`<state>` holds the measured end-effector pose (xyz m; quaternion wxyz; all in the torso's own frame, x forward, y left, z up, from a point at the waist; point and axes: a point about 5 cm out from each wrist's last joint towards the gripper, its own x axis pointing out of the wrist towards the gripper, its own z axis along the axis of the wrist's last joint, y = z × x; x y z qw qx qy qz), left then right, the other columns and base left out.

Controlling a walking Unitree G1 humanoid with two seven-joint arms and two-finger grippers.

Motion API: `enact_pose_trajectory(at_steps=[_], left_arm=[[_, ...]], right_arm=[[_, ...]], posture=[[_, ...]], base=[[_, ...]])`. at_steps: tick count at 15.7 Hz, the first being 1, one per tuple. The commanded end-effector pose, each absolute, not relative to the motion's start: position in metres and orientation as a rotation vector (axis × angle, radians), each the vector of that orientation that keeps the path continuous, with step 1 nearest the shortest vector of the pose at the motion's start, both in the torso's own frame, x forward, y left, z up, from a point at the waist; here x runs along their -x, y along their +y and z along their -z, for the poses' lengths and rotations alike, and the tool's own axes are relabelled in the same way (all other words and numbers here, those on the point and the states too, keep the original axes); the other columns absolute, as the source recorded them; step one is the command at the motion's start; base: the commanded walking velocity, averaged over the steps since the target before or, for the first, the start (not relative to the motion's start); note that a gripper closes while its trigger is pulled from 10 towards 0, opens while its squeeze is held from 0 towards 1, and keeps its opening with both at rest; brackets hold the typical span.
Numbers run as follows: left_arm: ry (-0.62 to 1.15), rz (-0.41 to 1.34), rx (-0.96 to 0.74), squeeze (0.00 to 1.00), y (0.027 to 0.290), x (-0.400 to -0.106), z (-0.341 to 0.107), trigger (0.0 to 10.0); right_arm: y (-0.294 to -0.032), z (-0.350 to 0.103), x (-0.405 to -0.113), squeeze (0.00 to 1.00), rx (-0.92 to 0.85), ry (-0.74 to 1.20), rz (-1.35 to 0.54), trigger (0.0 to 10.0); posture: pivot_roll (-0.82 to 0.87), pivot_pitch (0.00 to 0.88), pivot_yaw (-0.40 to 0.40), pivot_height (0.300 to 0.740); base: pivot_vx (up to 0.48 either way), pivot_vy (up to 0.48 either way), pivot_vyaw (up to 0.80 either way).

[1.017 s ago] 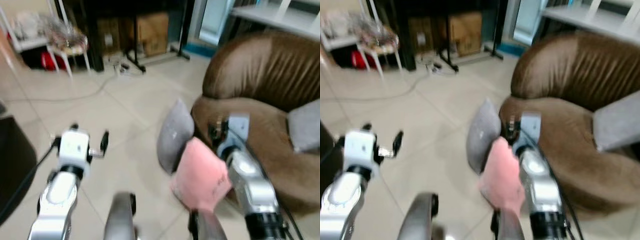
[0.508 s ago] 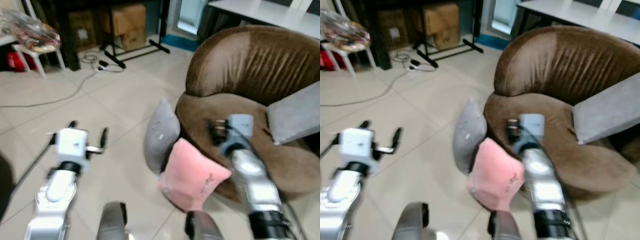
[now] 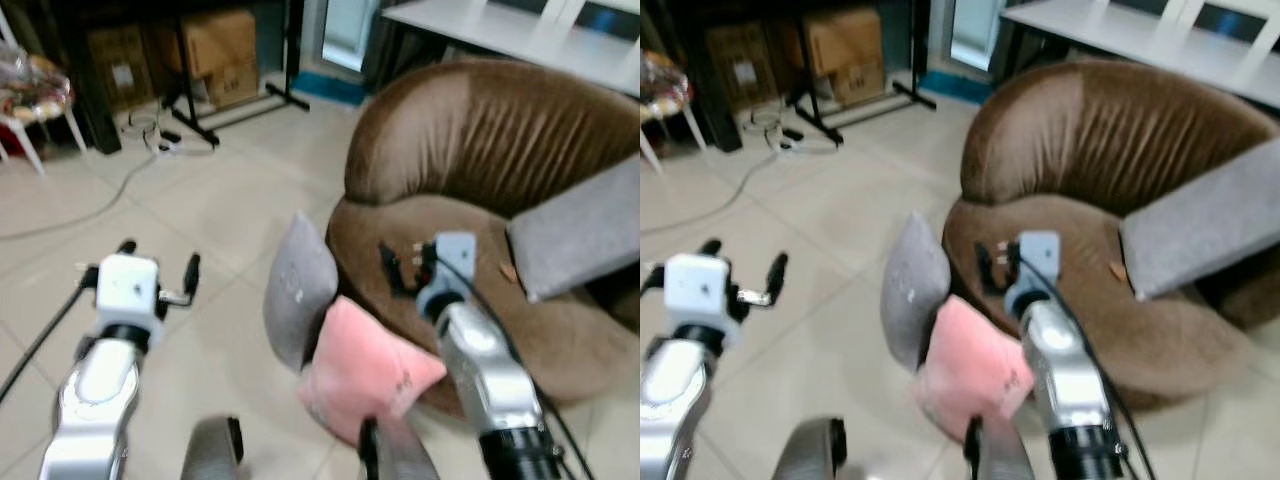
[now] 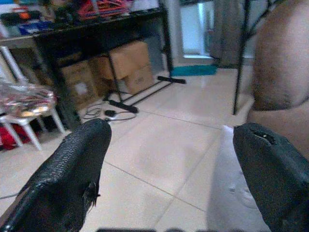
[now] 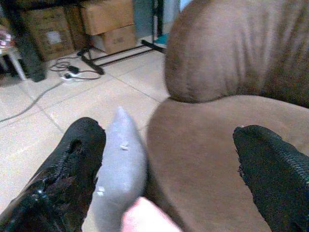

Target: Move the pillow to the sofa from floor

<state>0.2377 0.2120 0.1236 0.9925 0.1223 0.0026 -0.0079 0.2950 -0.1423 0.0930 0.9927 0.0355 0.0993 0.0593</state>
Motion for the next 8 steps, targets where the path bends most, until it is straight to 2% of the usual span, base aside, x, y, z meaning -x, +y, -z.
enact_pose_trajectory(at_steps=[1,8], left_arm=[[-0.007,0.031,-0.244,1.00,0.2096,-0.2378,-0.1272,10.0],[-0.008,0.036,-0.253,1.00,0.2090,-0.2379,-0.1280,10.0]], right_arm=[[-0.1476,-0.0954,-0.2944,1.00,-0.077,0.197,-0.097,10.0],[-0.1475,-0.0940,-0.2928,1.00,-0.109,0.209,-0.097,10.0]], posture=[[0.00,0.000,-0.076,0.602],[0.00,0.000,-0.072,0.532]], base=[[0.000,0.000,0.00],[0.000,0.000,0.00]])
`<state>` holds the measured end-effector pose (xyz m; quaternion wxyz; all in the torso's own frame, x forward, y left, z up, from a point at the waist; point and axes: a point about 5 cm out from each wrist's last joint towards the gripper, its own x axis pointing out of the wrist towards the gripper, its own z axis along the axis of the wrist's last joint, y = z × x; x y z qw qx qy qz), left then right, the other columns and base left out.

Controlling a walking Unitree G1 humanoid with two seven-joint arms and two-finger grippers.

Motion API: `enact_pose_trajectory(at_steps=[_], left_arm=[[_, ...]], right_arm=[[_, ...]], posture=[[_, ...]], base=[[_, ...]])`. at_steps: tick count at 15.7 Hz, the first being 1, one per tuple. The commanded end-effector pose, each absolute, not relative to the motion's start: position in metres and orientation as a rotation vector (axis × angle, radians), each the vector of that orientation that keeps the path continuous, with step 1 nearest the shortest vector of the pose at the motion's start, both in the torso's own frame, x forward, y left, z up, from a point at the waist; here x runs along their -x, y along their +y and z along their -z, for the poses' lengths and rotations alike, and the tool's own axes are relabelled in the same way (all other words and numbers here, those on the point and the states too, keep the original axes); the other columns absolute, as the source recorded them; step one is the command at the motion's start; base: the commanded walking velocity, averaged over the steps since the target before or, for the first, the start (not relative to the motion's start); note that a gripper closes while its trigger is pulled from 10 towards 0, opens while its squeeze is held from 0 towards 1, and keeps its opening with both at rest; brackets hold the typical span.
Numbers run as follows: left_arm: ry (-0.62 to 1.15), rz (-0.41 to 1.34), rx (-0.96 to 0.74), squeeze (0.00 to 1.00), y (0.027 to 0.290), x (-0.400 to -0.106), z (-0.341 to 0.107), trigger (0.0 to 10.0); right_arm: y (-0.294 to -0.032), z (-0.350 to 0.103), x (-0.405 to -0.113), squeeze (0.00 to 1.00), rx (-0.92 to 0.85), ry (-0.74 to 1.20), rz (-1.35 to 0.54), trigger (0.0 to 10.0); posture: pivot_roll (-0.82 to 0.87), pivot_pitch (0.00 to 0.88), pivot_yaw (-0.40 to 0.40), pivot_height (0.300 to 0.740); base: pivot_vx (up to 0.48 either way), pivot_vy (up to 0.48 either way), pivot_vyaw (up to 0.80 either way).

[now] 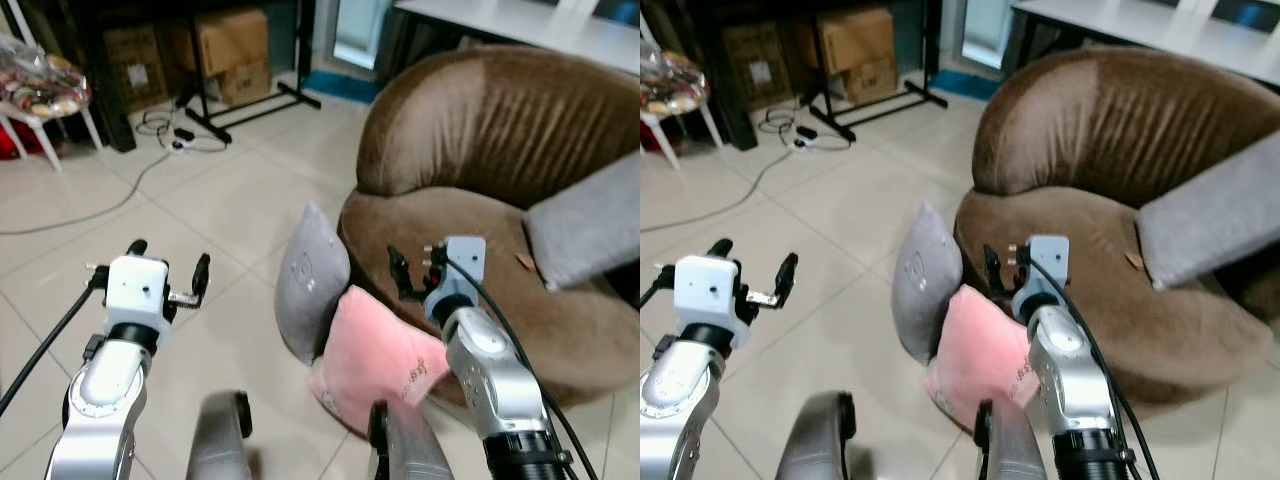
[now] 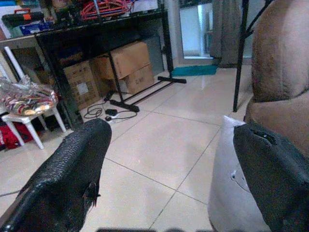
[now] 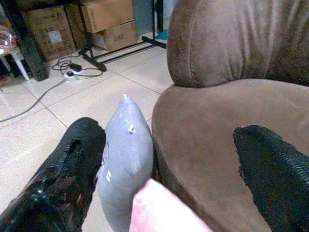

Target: Move the pillow to the sofa from floor

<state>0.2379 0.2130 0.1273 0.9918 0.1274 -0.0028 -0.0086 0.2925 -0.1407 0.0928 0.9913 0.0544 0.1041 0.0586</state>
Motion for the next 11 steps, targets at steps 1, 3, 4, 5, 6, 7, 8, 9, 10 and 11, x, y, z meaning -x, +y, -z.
enact_pose_trajectory(at_steps=[1,3,4,5,6,7,8,9,10,11], left_arm=[[-0.008,0.036,-0.255,1.00,0.2088,-0.2379,-0.1281,10.0],[-0.020,0.014,-0.282,1.00,0.2098,-0.2377,-0.1296,10.0],[-0.022,0.012,-0.280,1.00,0.2101,-0.2378,-0.1299,10.0],[-0.023,0.010,-0.278,1.00,0.2107,-0.2381,-0.1304,10.0],[-0.025,0.009,-0.279,1.00,0.2116,-0.2382,-0.1309,10.0],[-0.028,0.008,-0.274,1.00,0.2123,-0.2381,-0.1313,10.0],[-0.032,0.013,-0.264,1.00,0.2124,-0.2386,-0.1321,10.0],[-0.033,0.020,-0.257,1.00,0.2117,-0.2389,-0.1323,10.0],[-0.034,0.022,-0.255,1.00,0.2114,-0.2391,-0.1324,10.0],[-0.035,0.024,-0.254,1.00,0.2109,-0.2395,-0.1325,10.0]], right_arm=[[-0.1478,-0.0939,-0.2929,1.00,-0.113,0.211,-0.095,10.0],[-0.1496,-0.0913,-0.2925,1.00,-0.135,0.224,-0.081,10.0],[-0.1497,-0.0910,-0.2924,1.00,-0.137,0.226,-0.079,10.0],[-0.1500,-0.0903,-0.2920,1.00,-0.142,0.230,-0.072,10.0],[-0.1503,-0.0886,-0.2912,1.00,-0.143,0.239,-0.064,10.0],[-0.1503,-0.0877,-0.2907,1.00,-0.133,0.243,-0.062,10.0],[-0.1497,-0.0881,-0.2911,1.00,-0.116,0.242,-0.061,10.0],[-0.1496,-0.0884,-0.2917,1.00,-0.124,0.241,-0.062,10.0],[-0.1495,-0.0886,-0.2921,1.00,-0.124,0.240,-0.064,10.0],[-0.1488,-0.0891,-0.2931,1.00,-0.115,0.237,-0.075,10.0]], posture=[[0.00,0.000,-0.072,0.527],[0.00,0.000,-0.071,0.502],[0.00,0.000,-0.071,0.497],[0.00,0.000,-0.071,0.487],[0.00,0.000,-0.071,0.477],[0.00,0.000,-0.071,0.467],[0.00,0.000,-0.064,0.462],[0.00,0.000,-0.064,0.462],[0.00,0.000,-0.065,0.462],[0.00,0.000,-0.066,0.462]], base=[[0.000,0.000,0.00],[0.000,0.000,0.00],[0.000,0.000,0.00],[0.000,0.000,0.00],[0.000,0.000,0.00],[0.000,0.000,0.00],[0.000,0.000,0.00],[0.000,0.000,0.00],[0.244,0.000,0.00],[0.274,0.000,0.00]])
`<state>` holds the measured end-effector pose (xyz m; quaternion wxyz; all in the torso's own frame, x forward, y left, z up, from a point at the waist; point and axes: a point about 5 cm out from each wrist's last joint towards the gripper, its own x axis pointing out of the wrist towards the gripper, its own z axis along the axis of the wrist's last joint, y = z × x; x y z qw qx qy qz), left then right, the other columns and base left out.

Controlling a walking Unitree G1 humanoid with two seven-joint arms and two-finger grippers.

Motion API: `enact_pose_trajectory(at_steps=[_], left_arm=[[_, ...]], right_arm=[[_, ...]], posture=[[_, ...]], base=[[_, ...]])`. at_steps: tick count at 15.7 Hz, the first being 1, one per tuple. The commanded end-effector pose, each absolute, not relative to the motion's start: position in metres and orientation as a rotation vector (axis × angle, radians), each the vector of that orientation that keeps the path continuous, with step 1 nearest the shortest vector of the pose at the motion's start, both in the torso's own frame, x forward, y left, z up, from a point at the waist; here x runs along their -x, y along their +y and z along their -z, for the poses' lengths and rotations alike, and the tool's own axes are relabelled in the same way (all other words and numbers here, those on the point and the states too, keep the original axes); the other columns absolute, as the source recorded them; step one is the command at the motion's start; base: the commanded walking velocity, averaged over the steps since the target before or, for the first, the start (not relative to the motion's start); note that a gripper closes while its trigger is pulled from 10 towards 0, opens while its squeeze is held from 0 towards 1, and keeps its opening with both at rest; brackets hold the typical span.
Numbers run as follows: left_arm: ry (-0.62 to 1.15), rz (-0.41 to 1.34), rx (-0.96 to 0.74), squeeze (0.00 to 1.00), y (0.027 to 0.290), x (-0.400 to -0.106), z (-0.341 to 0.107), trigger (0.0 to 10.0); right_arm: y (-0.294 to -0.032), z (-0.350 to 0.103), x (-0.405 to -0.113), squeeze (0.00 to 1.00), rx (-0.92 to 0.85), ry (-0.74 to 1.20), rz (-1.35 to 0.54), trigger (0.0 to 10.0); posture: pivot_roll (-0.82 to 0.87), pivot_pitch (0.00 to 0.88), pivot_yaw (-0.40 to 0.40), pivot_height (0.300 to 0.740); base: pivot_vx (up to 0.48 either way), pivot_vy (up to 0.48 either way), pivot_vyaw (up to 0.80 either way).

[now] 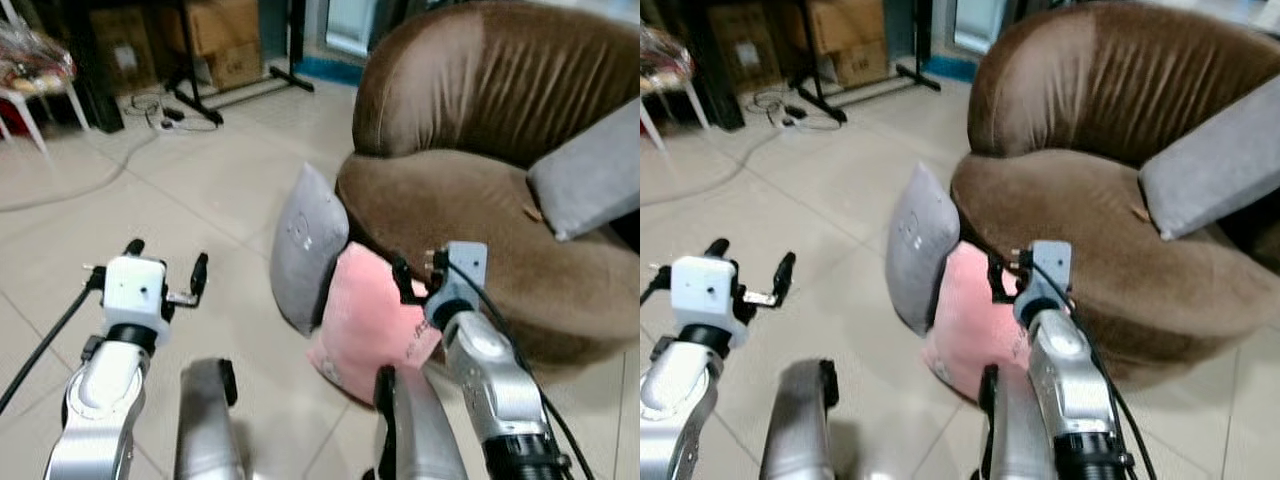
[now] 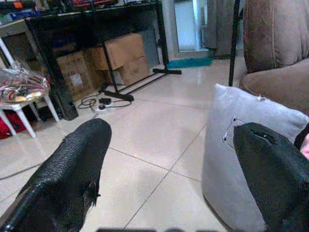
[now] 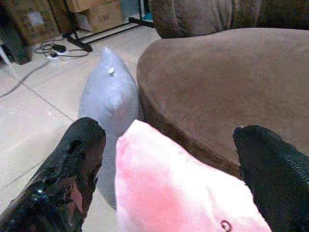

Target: Move the pillow to the sofa from floor

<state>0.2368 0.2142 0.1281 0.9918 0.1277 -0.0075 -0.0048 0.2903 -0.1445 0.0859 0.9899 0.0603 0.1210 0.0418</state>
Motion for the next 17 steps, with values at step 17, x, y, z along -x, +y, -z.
enact_pose_trajectory(at_steps=[17], left_arm=[[0.046,0.177,-0.284,0.80,0.200,-0.241,-0.117,10.0]], right_arm=[[-0.176,-0.079,-0.311,1.00,0.052,0.329,-0.112,10.0]], posture=[[-0.02,0.000,-0.064,0.462]], base=[[0.158,0.000,0.38]])
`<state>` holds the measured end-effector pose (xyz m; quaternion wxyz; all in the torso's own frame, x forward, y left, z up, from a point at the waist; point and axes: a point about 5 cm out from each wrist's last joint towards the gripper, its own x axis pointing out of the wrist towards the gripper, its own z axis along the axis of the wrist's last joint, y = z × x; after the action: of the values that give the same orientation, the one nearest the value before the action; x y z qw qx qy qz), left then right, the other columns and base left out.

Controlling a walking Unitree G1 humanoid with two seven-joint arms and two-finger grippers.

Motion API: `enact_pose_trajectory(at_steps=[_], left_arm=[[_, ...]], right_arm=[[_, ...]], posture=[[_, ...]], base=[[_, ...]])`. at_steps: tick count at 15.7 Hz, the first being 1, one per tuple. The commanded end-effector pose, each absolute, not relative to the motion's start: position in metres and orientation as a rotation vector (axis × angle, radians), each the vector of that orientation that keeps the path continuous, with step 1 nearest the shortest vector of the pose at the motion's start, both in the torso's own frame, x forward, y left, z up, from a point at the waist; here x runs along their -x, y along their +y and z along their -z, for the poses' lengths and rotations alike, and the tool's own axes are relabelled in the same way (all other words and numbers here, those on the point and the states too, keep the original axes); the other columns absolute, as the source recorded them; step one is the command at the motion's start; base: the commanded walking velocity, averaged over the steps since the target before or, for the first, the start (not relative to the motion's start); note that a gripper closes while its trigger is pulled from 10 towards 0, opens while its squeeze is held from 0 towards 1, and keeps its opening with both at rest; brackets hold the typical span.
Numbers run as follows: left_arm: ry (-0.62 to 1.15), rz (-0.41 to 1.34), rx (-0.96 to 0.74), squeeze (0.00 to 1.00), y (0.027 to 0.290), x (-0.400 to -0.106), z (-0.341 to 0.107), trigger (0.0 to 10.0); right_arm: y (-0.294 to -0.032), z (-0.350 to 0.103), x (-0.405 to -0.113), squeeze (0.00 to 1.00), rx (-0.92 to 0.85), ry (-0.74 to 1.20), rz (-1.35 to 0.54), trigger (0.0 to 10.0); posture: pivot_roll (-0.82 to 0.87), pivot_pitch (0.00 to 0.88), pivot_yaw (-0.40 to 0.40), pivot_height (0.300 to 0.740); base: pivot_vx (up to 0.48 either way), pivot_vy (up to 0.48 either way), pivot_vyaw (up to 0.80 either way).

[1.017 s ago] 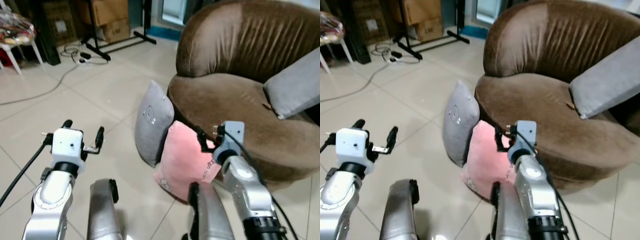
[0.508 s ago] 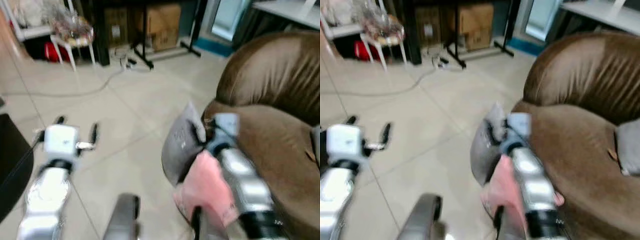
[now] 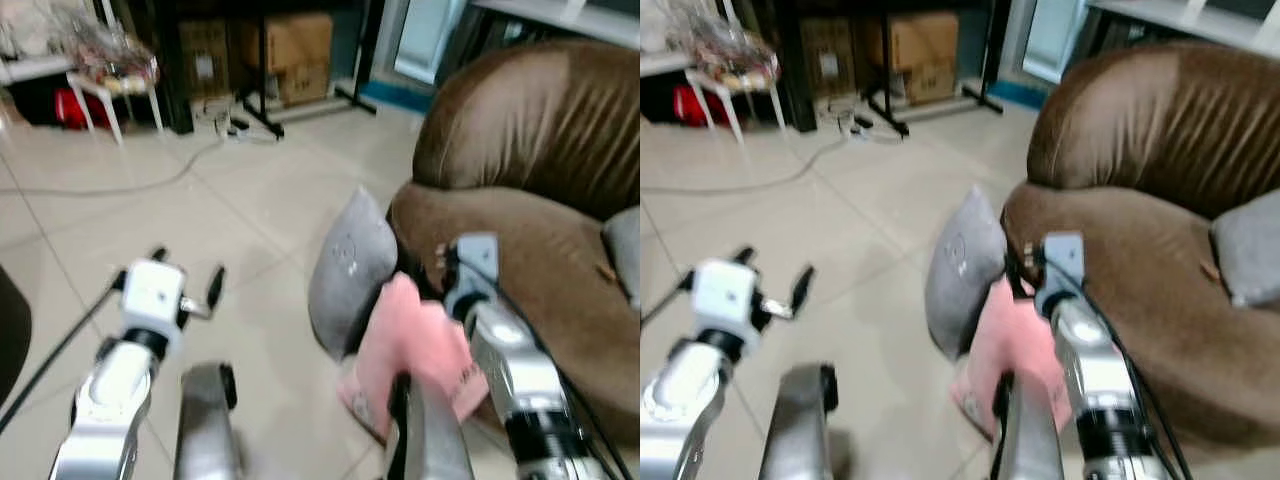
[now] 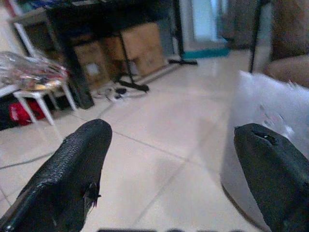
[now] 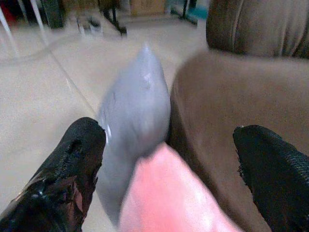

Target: Move the pillow to the sofa from floor

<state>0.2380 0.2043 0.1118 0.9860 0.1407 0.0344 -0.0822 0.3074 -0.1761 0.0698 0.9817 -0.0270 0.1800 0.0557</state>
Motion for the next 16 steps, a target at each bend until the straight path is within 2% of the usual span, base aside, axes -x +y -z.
enact_pose_trajectory(at_steps=[1,8,10,14,16], left_arm=[[0.079,0.255,-0.306,0.79,0.199,-0.243,-0.112,10.0],[0.127,0.487,-0.332,0.80,0.191,-0.239,-0.118,10.0],[0.151,0.550,-0.323,0.80,0.192,-0.228,-0.120,10.0],[0.206,0.607,-0.300,0.79,0.200,-0.201,-0.125,10.0],[0.237,0.609,-0.320,0.79,0.205,-0.195,-0.125,10.0]], right_arm=[[-0.179,-0.067,-0.316,1.00,0.118,0.394,-0.125,10.0],[-0.208,-0.052,-0.339,1.00,0.308,0.554,-0.027,10.0],[-0.219,-0.052,-0.339,1.00,0.344,0.595,-0.014,10.0],[-0.223,-0.044,-0.332,1.00,0.347,0.719,-0.195,10.0],[-0.223,-0.046,-0.336,1.00,0.445,0.686,-0.124,10.0]], posture=[[-0.03,0.000,-0.038,0.462],[-0.01,0.000,-0.013,0.462],[-0.01,0.000,0.000,0.462],[0.01,0.000,0.018,0.462],[0.04,0.002,0.009,0.462]], base=[[0.000,0.000,0.00],[0.000,0.000,0.00],[0.000,0.000,0.00],[0.000,0.000,0.00],[0.000,0.000,0.00]])
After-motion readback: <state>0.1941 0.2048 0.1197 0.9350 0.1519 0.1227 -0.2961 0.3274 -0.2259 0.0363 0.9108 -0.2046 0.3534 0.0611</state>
